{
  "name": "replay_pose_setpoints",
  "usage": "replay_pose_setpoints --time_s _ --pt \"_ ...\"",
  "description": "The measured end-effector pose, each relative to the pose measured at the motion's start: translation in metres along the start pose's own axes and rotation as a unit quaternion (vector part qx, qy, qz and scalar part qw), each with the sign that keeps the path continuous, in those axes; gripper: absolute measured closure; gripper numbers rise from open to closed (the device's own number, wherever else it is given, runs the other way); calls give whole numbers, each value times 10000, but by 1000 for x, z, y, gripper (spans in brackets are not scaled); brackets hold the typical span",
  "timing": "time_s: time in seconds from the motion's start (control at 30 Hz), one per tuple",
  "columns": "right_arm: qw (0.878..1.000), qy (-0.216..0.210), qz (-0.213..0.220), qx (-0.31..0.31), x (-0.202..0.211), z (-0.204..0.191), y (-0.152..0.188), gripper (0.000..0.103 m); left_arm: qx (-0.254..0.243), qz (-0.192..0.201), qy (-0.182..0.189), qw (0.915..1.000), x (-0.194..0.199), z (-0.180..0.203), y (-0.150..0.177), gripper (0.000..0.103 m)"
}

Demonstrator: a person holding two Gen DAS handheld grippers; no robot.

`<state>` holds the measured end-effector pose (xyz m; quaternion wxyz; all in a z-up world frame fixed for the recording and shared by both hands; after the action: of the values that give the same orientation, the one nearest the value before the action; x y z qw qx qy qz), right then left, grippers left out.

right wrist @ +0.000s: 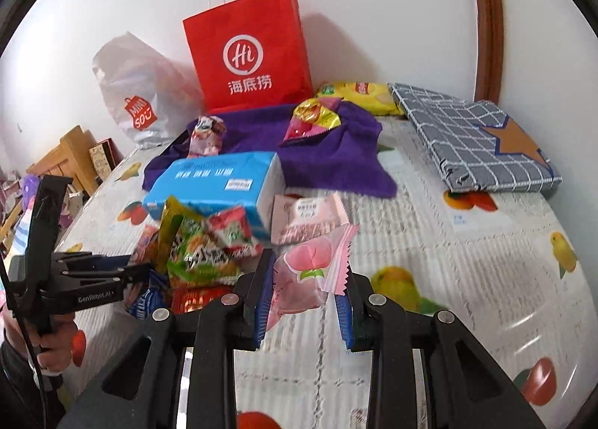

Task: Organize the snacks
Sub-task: 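Grasp the pink Lotso lollipop packet with the left tool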

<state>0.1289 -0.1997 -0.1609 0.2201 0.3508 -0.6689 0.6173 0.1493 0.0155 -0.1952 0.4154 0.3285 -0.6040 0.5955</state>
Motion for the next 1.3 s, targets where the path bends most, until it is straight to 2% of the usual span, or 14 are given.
replay_pose_setpoints --time_s 0.1,0.23,0.3,0.33,0.37,0.43,0.63,0.87,1.0,1.3 --pt "10000 -70 -61 -34 0 0 9 73 40 11 -240 9997 5 -12 5 74" --pt "9995 -262 -184 -35 -7 -4 23 73 26 165 -229 9996 1 -15 2 53" --pt "9990 -361 -247 -10 -13 -6 28 72 -78 288 -156 9994 -3 -11 0 53" --pt "9987 -436 -274 5 -16 -7 30 72 -158 376 -260 9988 -4 -8 -1 60" --pt "9981 -533 -316 33 -20 -7 31 72 -222 426 -328 9983 -5 -6 -3 73" --pt "9968 -657 -436 103 -28 -8 33 71 -336 483 -264 9979 -5 -4 -4 82" --pt "9960 -735 -500 5 -48 -8 30 70 -318 794 -361 9957 -5 -7 0 80" --pt "9961 -670 -544 -153 -61 -8 25 69 -323 794 -412 9955 -5 -6 -1 79" --pt "9941 -863 -627 -216 -67 -9 24 71 -319 793 -408 9955 -5 -7 -1 79" --pt "9934 -884 -672 -273 -70 -7 22 71 -246 798 -286 9961 -6 -9 0 79"
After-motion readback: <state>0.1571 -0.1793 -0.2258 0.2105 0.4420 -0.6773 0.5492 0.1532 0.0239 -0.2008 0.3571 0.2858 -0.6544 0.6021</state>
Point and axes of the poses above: each gripper's, at about its wrist camera, not at the fingertips, and x roughly against the way its jaws point, z to its right, y to its underside, the point moved 3 cm from there along -x, roughly the way its jaws point, and after that the axes turned 3 degrees about -z, right-handed, at the moved point
